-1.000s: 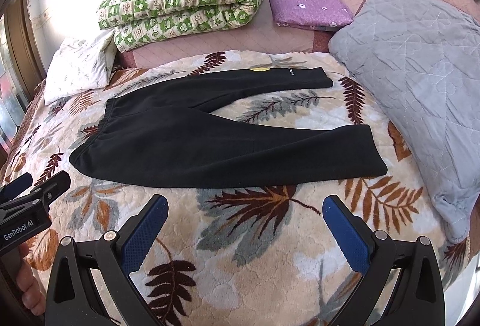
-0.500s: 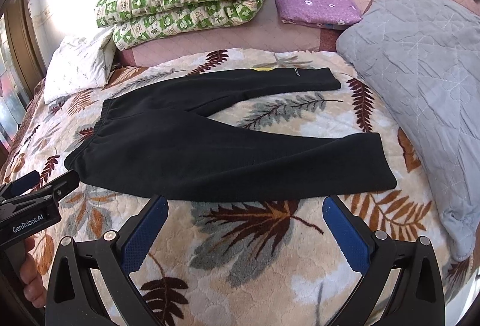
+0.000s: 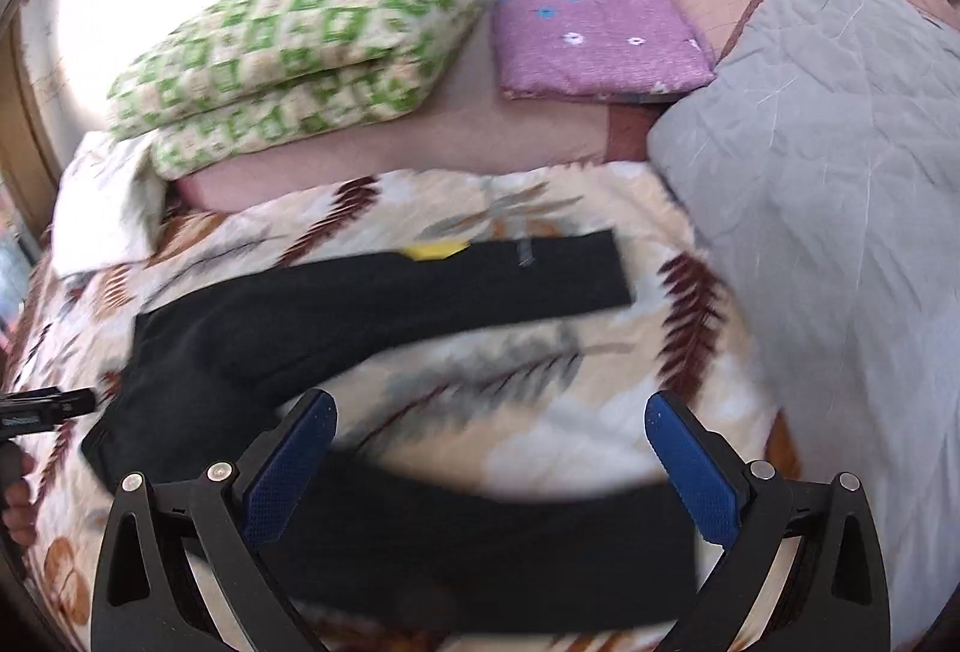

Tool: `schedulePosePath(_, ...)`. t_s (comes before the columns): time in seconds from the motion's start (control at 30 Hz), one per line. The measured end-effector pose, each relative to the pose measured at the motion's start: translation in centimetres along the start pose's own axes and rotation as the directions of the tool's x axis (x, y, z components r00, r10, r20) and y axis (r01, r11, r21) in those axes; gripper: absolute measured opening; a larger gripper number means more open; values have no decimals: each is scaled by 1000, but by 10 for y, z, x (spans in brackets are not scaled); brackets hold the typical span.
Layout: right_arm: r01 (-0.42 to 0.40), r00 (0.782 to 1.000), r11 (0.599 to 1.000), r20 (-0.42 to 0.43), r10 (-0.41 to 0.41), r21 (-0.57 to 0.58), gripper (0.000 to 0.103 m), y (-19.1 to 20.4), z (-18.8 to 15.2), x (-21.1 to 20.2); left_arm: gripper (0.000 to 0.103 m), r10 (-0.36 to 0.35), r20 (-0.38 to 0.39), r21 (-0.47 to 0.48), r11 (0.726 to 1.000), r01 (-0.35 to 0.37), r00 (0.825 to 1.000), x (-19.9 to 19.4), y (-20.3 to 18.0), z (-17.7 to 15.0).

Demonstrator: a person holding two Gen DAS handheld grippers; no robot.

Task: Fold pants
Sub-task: 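Grasp the waistband with the left gripper while the right gripper grasps the leg hem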

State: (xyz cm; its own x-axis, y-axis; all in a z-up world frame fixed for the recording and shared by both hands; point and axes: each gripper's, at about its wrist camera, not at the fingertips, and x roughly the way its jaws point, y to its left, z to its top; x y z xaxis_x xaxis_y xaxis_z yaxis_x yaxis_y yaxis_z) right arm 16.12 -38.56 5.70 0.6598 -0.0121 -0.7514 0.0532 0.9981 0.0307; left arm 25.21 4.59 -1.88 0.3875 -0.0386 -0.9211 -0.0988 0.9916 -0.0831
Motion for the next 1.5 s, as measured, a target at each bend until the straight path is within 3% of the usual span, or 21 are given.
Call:
schedulePosePath(0.17,34,995,999,-92,-32,14,102,-42,57,79,103,6,-95,-68,998,-13,995,30,24,41)
schedulePosePath(0.3,9,983,997,-183,4,72,96,-65,80,142,103,13,-106,-114,993,-25,994,44,40,61)
schedulePosePath(0.5,-20,969,991,-243,52,129,89,-80,91,196,103,14,-129,-118,993,-29,992,61,56,72)
schedulePosePath(0.63,-50,953,990,-290,86,131,63,-78,90,215,103,-10,-145,-149,989,-11,989,75,61,80)
schedulePosePath(0.7,-47,948,992,-307,82,120,59,-74,88,220,103,-32,-153,-177,984,5,988,81,62,83)
schedulePosePath(0.8,-47,957,992,-279,78,115,25,-75,88,214,103,-50,-159,-196,980,18,986,87,61,87)
schedulePosePath(1.0,-54,961,985,-260,96,167,22,-90,85,203,103,-151,-229,-210,972,103,962,108,49,81)
schedulePosePath(1.07,-53,958,983,-268,99,177,24,-92,85,205,103,-151,-243,-188,976,106,958,112,43,79)
schedulePosePath(1.1,-57,958,981,-268,105,183,25,-93,85,205,101,-148,-247,-175,979,106,958,114,41,80)
schedulePosePath(1.13,-57,957,980,-268,107,189,25,-94,85,206,90,-146,-243,-168,980,106,959,115,38,81)
schedulePosePath(1.27,-46,958,986,-274,89,160,29,-89,87,213,66,-183,-229,-164,975,147,956,112,32,86)
schedulePosePath(1.33,-38,957,989,-279,77,143,31,-87,88,217,39,-166,-231,-147,980,134,959,110,31,87)
schedulePosePath(1.37,-33,958,989,-279,72,141,32,-87,89,219,32,-174,-234,-140,980,144,956,110,30,87)
schedulePosePath(1.4,-36,957,989,-281,76,144,33,-87,90,221,31,-180,-235,-140,979,151,955,109,29,87)
schedulePosePath(1.5,-20,956,994,-289,50,105,16,-81,95,221,29,-122,-199,-75,991,109,972,102,15,87)
